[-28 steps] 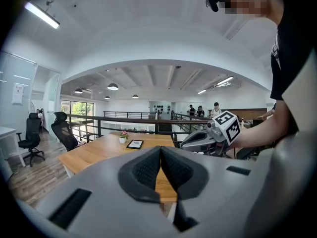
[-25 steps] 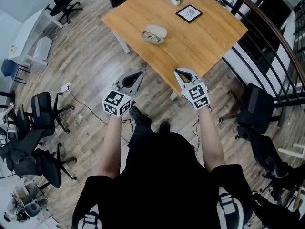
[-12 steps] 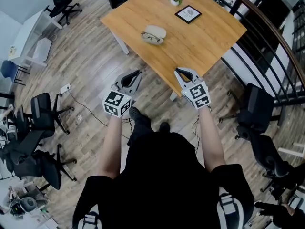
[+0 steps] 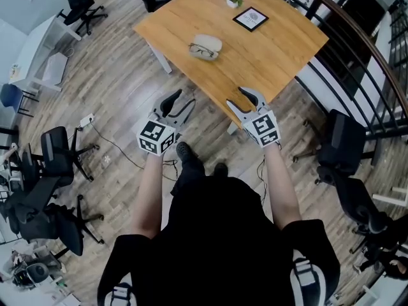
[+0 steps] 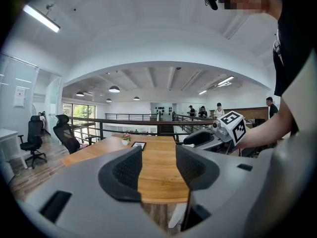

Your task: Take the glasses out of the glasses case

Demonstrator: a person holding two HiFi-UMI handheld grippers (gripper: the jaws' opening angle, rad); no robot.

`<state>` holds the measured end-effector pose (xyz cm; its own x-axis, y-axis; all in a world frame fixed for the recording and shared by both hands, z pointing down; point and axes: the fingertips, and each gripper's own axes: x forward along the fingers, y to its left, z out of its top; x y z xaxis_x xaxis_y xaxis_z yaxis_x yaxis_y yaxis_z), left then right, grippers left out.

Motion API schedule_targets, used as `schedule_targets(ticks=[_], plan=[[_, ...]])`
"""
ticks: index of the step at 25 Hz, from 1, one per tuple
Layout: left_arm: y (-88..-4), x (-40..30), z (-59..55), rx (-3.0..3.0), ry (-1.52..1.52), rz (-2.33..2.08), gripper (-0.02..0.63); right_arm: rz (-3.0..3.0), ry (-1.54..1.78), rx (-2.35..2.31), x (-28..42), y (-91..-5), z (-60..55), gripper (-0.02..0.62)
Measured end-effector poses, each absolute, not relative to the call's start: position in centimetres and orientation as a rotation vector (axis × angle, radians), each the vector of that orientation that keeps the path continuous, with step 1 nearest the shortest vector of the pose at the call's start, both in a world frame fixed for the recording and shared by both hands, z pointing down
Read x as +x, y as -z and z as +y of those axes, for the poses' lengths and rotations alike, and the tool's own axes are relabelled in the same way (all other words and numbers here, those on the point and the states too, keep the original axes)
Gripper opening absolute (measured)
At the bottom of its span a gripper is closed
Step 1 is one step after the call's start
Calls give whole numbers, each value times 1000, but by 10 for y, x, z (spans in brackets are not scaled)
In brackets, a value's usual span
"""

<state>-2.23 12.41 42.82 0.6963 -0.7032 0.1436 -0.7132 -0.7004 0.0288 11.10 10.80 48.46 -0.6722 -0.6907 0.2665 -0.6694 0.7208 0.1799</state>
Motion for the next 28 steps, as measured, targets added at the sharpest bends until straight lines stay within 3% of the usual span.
schedule_targets(ticks=[3, 28], plan=[[-435, -23, 125, 2814, -212, -1162, 229, -2609, 72, 1054, 109, -492, 110, 282], [-447, -72, 49, 2823, -209, -994, 236, -2579, -40, 1154, 67, -503, 48, 279]])
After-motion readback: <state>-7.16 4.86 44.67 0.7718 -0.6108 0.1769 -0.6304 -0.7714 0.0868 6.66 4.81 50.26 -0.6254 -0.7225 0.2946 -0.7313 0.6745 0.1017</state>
